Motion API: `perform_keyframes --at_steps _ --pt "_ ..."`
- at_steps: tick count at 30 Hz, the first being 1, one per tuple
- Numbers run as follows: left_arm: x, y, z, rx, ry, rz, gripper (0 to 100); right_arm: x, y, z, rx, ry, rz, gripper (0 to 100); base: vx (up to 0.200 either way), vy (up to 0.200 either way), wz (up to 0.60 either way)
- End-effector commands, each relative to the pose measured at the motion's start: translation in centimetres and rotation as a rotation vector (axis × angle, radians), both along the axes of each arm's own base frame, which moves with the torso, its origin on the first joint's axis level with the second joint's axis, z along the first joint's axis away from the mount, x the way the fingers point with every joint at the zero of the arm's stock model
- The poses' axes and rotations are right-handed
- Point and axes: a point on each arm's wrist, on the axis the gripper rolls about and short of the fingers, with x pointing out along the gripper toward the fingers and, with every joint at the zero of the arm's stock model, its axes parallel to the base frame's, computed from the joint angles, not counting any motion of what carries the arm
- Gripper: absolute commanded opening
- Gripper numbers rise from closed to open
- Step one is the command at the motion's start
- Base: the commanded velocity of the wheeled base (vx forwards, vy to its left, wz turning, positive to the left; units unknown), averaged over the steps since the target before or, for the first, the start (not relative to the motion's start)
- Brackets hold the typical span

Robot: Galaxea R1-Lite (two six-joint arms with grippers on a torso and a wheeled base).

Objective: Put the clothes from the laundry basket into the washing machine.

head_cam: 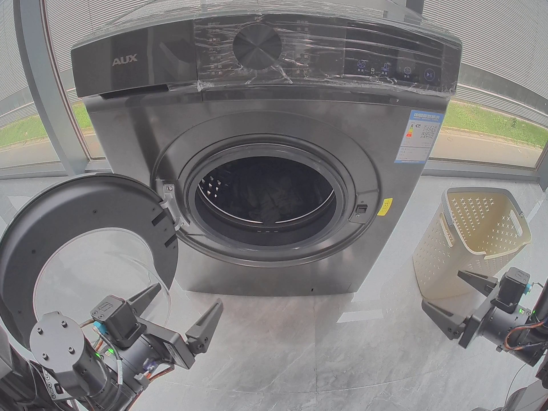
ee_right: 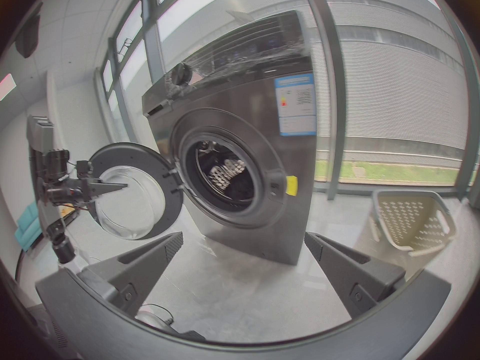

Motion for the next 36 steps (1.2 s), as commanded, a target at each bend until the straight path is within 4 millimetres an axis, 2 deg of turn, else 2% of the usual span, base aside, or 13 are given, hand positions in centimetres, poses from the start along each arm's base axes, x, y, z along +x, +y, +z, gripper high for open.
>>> perform_keyframes --at_steps 1,6,9,15,17,23,26,29,33,36 --pt "-1.1 1.4 1.0 0.003 -0.025 0.041 100 -3.9 -3.3 1.1 0.037 -0.078 -0.108 100 -0.2 0.0 0.0" --pt "-1.7 2.3 2.0 -0.044 -0.055 0.042 100 -5.8 -4.6 0.7 0.026 -0.074 -0.168 100 -0.04 0.0 0.0" --pt "-1.8 4.4 2.6 -0.04 -0.059 0.099 100 -7.4 -5.7 0.3 0.029 -0.093 -0.243 100 0.0 0.0 0.0" --pt "-4.5 8.4 3.3 -0.054 -0.056 -0.091 100 -9.3 -6.6 -0.3 -0.003 -0.144 -0.326 100 0.0 0.0 0.0" --pt "-6.3 10.1 2.8 -0.014 -0.038 -0.146 100 -10.0 -6.9 -0.3 0.005 -0.174 -0.361 100 0.0 0.0 0.0" --pt "-9.8 12.3 1.6 0.035 -0.093 -0.079 100 -11.7 -7.2 -1.3 0.016 -0.216 -0.416 100 0.0 0.0 0.0" --pt "-11.3 13.0 1.3 0.002 -0.163 -0.021 100 -12.4 -7.3 -1.7 0.017 -0.237 -0.448 100 0.0 0.0 0.0" --pt "-12.0 13.3 0.4 0.018 -0.156 0.04 100 -12.9 -7.3 -2.0 0.019 -0.253 -0.463 100 0.0 0.0 0.0" --pt "-14.0 13.7 -1.9 0.04 -0.154 0.11 100 -14.4 -7.2 -3.9 0.015 -0.256 -0.452 100 0.0 0.0 0.0" --pt "-14.2 13.7 -2.9 0.024 -0.042 0.143 100 -14.6 -6.9 -4.4 0.044 -0.218 -0.385 100 0.0 0.0 0.0"
